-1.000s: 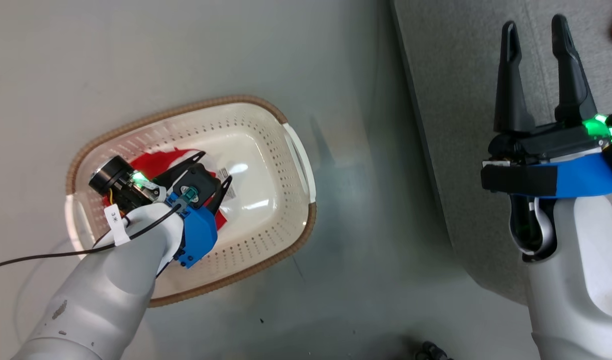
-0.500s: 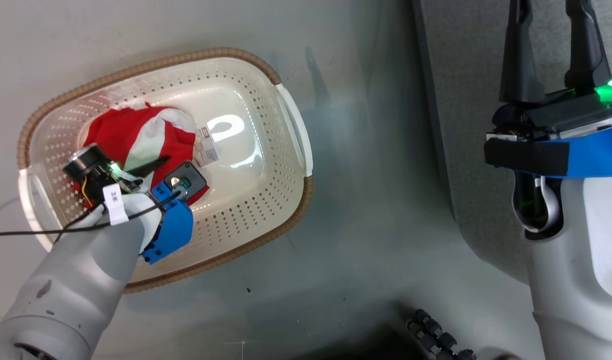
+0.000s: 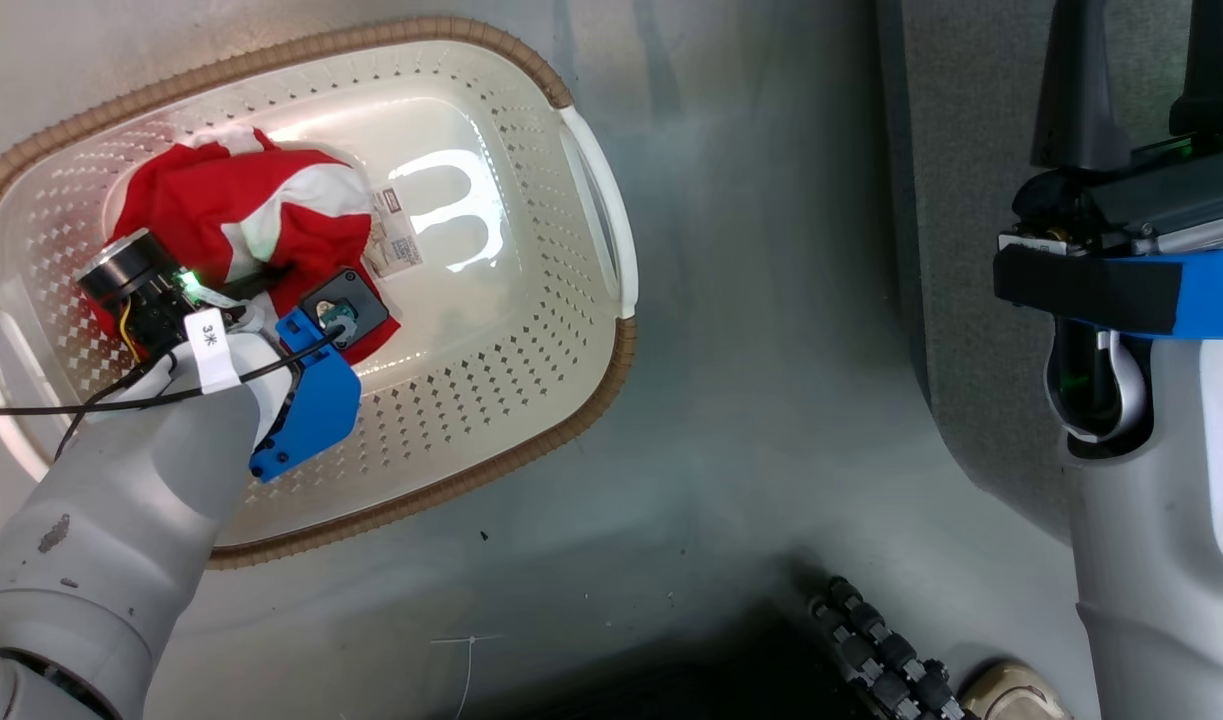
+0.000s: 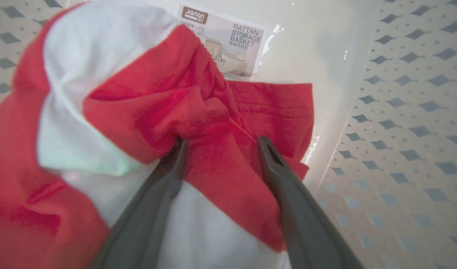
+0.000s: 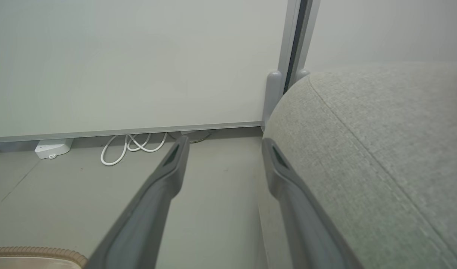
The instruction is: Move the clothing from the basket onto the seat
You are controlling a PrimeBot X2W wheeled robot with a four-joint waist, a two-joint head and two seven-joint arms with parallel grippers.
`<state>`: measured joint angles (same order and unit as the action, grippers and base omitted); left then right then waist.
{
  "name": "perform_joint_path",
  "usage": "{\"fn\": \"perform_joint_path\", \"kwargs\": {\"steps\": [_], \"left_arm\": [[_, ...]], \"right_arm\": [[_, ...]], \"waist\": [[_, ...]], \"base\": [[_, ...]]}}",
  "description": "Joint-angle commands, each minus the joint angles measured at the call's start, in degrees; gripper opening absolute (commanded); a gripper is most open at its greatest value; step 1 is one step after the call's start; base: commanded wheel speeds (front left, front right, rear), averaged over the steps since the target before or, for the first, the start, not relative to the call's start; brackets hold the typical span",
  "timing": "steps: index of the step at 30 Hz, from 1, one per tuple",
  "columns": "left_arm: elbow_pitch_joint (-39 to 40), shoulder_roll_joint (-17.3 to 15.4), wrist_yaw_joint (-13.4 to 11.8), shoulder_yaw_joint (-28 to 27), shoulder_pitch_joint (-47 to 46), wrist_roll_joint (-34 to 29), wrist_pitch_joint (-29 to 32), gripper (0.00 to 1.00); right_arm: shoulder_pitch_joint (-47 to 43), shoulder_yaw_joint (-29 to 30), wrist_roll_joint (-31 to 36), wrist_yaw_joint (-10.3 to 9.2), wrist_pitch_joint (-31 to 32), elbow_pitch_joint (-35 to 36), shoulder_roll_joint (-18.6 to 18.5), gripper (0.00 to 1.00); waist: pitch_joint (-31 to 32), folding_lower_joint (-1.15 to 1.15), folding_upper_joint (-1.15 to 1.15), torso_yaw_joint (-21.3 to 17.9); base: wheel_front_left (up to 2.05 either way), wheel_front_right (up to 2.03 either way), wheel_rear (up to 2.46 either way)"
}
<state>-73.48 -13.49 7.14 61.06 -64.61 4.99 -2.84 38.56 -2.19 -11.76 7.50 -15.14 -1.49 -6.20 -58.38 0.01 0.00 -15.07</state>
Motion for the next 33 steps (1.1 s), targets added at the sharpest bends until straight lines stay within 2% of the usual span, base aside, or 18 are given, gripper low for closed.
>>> {"fn": "perform_joint_path", "kwargs": {"steps": [1,8,9,10,11,12,25,33], "left_arm": [[-0.25,-0.47,-0.38,0.14,-0.68,0.13,0.58,1.0],[-0.43,-0.63,-0.62,0.93,-1.3,0.37,3.5,1.0],[-0.45,-0.65,-0.61,1.09,-1.32,0.36,3.89,0.95],[-0.45,-0.68,-0.63,1.25,-1.35,0.38,4.19,0.47],[-0.45,-0.7,-0.66,1.38,-1.37,0.38,4.38,0.14],[-0.46,-0.72,-0.68,1.46,-1.36,0.45,4.49,0.0],[-0.46,0.48,-0.38,2.43,-0.52,1.52,4.7,0.0],[-0.44,3.14,-0.07,2.33,0.45,3.36,2.26,0.0]], "right_arm": [[0.6,0.13,-0.33,-0.02,0.0,0.39,0.26,1.0],[0.01,0.16,0.42,-0.02,0.0,2.05,0.76,1.0],[-0.03,0.18,0.48,-0.02,0.0,2.11,0.79,1.0],[-0.05,0.24,0.52,-0.02,0.0,2.12,0.79,1.0],[-0.05,0.34,0.53,-0.02,0.0,2.13,0.8,1.0],[-0.06,0.42,0.54,-0.02,0.0,2.14,0.8,1.0],[-0.37,1.19,0.77,-0.02,0.0,1.45,0.52,1.0],[-1.17,1.86,0.94,-0.02,0.0,0.57,-0.1,1.0]], "waist": [[-0.67,-0.01,0.0,-0.17],[-1.76,-0.01,0.0,-0.34],[-1.8,-0.01,0.0,-0.35],[-1.82,-0.01,0.0,-0.37],[-1.82,-0.01,0.0,-0.39],[-1.81,-0.01,0.0,-0.41],[-0.52,-0.01,0.0,0.01],[2.72,-0.01,0.0,1.67]], "base": [[0.0,0.0,0.0],[0.0,0.0,0.0],[0.0,0.0,0.0],[0.0,0.0,0.0],[0.0,0.0,0.0],[0.0,0.0,0.0],[0.0,0.0,0.0],[0.0,0.0,0.0]]}}
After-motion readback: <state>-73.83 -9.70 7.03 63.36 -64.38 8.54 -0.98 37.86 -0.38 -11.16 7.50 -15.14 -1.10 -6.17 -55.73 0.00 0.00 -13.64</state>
